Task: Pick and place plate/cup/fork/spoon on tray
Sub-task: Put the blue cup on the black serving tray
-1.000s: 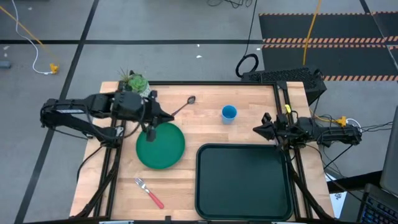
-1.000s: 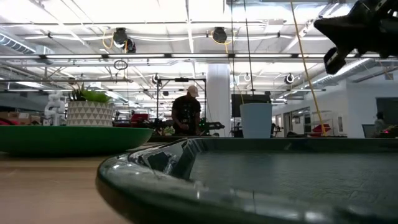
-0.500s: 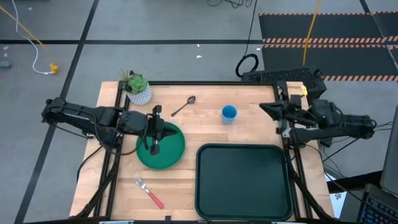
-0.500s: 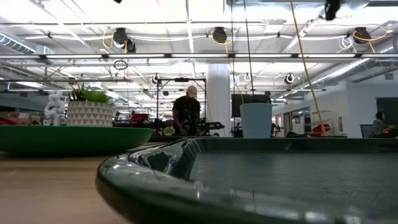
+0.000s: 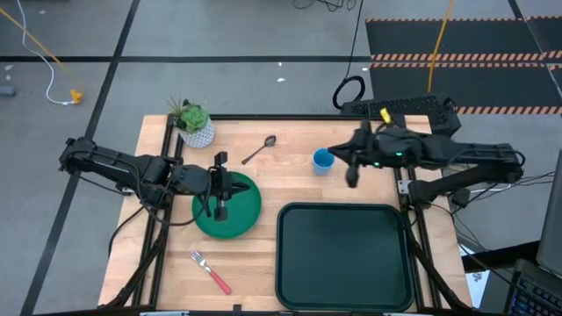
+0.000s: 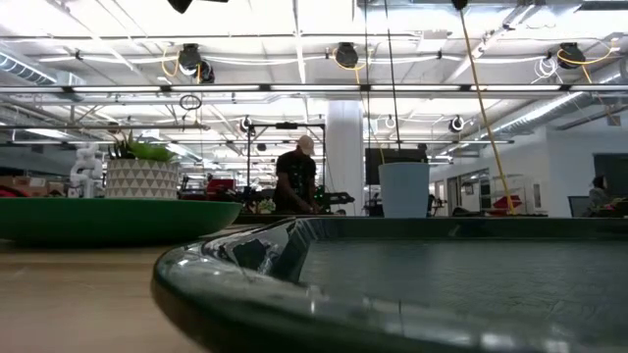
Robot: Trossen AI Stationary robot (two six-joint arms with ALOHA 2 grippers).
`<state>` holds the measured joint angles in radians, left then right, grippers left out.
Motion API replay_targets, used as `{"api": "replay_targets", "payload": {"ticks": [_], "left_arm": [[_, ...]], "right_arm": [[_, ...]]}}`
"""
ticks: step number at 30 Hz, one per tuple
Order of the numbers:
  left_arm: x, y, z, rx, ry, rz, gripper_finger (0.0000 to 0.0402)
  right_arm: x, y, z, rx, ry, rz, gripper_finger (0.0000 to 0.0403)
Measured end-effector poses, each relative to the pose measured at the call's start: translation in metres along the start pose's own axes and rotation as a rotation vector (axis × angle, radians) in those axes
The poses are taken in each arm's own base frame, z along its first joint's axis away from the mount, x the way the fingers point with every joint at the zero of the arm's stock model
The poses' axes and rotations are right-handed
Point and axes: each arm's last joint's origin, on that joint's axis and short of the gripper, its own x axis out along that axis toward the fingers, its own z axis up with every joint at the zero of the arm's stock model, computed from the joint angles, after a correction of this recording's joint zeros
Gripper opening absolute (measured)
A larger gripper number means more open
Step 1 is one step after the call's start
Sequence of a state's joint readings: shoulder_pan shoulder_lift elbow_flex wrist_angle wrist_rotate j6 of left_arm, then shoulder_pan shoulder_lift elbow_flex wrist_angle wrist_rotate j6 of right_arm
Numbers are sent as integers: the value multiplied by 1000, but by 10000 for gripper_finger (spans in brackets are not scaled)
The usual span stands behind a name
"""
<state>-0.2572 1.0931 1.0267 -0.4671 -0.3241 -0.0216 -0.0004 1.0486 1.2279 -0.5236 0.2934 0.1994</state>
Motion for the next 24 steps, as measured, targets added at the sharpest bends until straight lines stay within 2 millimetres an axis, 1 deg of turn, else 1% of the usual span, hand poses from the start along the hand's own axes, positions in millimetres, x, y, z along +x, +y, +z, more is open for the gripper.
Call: {"api": "replay_targets", "payload": {"ticks": [2,5,9,12,17,20,24], "left_arm": [[0,0,0,0,-1,0,24],[0,0,0,13,-1,0,24],[0,0,0,23,-1,0,24],[0,0,0,25,-1,0,24],[0,0,0,42,-1,0,24],[0,0,0,46,-1,0,24],[0,0,0,57,0,0,24]], "right_arm": [[18,-1,-4,7,71,-39,0],[45,-6,-15,26,188,-94,10],[74,-15,-32,6,343,-168,39],[93,-21,-46,-62,466,-199,68],[120,-26,-62,-205,581,-193,124],[133,-30,-72,-242,646,-196,159],[144,-36,-82,-263,714,-204,200]]}}
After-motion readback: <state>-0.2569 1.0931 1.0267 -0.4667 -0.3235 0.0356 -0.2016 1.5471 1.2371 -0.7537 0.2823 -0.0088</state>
